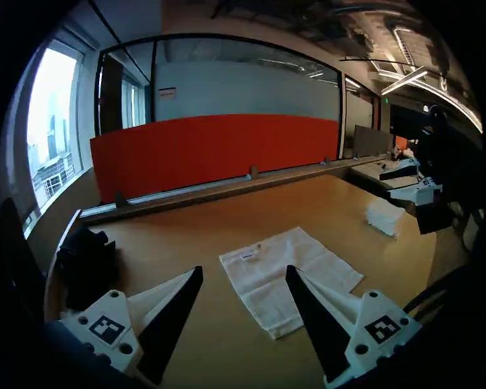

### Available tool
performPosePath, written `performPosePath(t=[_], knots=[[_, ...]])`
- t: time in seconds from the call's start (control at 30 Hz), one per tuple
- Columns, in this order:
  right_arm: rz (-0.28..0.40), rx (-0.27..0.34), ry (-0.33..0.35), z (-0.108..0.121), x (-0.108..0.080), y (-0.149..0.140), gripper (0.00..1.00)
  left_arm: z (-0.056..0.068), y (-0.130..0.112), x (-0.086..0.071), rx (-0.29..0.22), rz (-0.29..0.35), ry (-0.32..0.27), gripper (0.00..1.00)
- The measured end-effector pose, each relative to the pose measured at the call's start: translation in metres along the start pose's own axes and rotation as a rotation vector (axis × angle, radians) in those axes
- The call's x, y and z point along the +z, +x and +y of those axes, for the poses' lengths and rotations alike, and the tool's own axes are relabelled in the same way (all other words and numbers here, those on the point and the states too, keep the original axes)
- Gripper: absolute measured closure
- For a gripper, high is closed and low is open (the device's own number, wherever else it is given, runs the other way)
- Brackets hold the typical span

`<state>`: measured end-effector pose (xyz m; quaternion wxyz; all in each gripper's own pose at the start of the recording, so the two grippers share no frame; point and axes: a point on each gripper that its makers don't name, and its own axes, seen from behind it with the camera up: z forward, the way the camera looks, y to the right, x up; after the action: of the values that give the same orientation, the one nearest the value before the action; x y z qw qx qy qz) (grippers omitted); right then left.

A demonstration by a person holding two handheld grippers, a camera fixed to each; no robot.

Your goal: Fold towel

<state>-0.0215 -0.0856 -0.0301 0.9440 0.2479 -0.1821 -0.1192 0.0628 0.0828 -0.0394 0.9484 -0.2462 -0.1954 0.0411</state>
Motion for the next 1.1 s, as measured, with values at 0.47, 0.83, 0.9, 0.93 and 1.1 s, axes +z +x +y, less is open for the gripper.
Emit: performPosePath(t=[0.47,0.83,0.9,0.93,1.1], knots=[[-0.126,-0.051,0.167,-0.028,0.011,-0.035,0.0,0.028,-0.02,0.017,0.063,-0.081,-0.158,0.05],[-0.165,-0.064,0.211,-0.041,0.022,-0.057,0.0,0.04,-0.044,0.028,0.091,-0.131,-0.203,0.05],[-0.174,-0.065,0.213,-0.042,0.025,-0.063,0.0,0.041,-0.049,0.03,0.097,-0.14,-0.208,0.05],[-0.178,-0.064,0.215,-0.043,0.026,-0.067,0.0,0.042,-0.052,0.031,0.099,-0.145,-0.209,0.05],[-0.196,-0.056,0.225,-0.048,0.032,-0.083,0.0,0.044,-0.068,0.038,0.11,-0.17,-0.212,0.05]])
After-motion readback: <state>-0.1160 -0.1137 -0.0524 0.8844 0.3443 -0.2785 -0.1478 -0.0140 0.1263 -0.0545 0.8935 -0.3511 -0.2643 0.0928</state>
